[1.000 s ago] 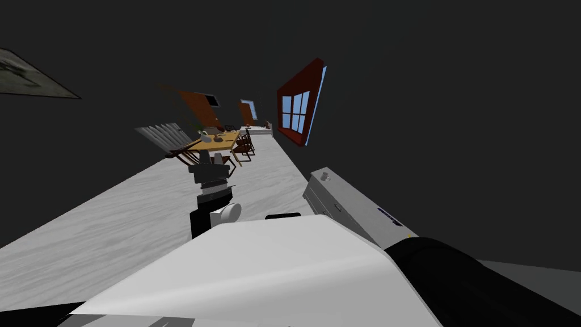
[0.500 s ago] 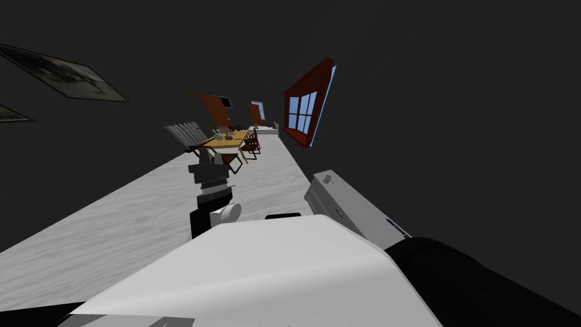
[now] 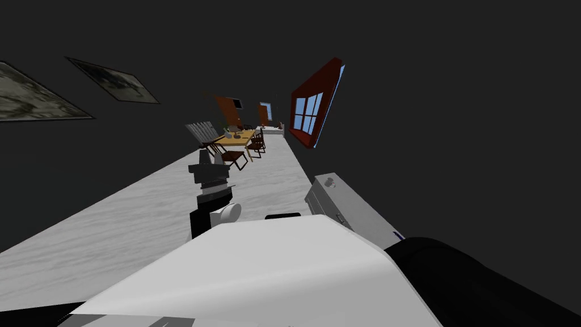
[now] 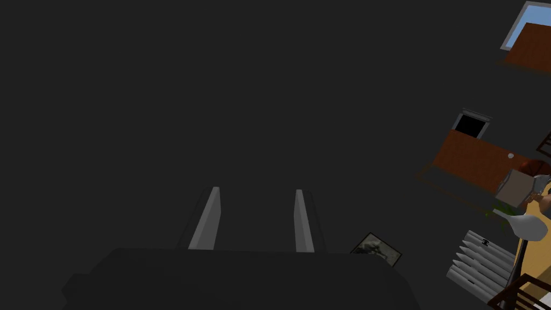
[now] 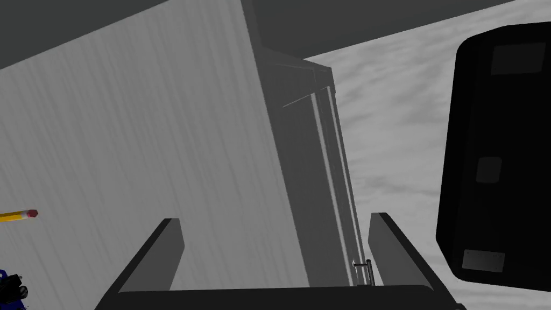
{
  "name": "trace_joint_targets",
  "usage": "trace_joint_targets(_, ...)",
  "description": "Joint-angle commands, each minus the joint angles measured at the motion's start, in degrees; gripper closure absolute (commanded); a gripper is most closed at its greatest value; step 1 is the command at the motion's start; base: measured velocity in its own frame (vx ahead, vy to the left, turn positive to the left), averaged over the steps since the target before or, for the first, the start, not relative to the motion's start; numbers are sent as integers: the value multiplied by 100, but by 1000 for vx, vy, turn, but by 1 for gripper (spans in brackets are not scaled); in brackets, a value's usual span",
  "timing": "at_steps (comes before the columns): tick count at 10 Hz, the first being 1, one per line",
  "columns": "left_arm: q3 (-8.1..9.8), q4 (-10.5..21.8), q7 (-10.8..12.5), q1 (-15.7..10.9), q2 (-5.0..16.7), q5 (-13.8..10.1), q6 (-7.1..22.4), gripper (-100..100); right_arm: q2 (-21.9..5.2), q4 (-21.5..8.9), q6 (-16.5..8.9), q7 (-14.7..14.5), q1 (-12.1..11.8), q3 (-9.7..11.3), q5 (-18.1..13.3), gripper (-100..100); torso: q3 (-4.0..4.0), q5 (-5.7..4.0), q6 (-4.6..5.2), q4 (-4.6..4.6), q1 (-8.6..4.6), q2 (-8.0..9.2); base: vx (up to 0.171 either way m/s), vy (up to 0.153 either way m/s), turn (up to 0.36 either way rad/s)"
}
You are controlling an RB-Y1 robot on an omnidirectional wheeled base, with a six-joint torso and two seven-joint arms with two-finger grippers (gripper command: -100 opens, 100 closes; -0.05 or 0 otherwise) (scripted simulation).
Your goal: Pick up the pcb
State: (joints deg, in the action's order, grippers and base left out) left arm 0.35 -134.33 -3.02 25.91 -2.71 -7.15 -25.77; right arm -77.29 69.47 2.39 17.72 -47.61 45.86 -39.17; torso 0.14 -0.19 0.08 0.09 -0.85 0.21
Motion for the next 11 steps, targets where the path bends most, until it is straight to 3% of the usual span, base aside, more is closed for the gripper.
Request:
trace_joint_targets(1, 0, 0, 0, 0, 0, 0, 0, 0, -86, -279, -216, 94, 173, 81, -119, -100, 0, 0, 0, 0, 0, 0, -33, -175, 307)
trace_joint_targets(2, 0, 0, 0, 0, 0, 0, 0, 0, -86, -279, -216, 94, 173, 81, -119, -100, 2, -2, -1, 1, -14, 4, -31, -133, 97)
trace_joint_targets(5, 0, 0, 0, 0, 0, 0, 0, 0, -101, -546, -648, 245, 480, 149, -292, -100, 5, -2, 0, 2, -7, 9, -50, -158, 216)
trace_joint_targets(8, 1, 0, 0, 1, 1, 0, 0, 0, 38, -690, -986, 368, 803, 159, -407, -100, 3, -11, 5, 1, -39, 5, -50, -234, 150)
trace_joint_targets(10, 1, 0, 0, 1, 0, 0, 0, 0, 68, -769, -864, 355, 756, 48, -472, -100, 4, -8, 9, 2, -13, 5, -33, -97, 44)
trace_joint_targets(11, 0, 0, 0, 1, 0, 0, 0, 0, 65, -762, -890, 359, 764, 61, -465, 0, -2, 1, 10, 0, 25, -4, -4, -13, 1)
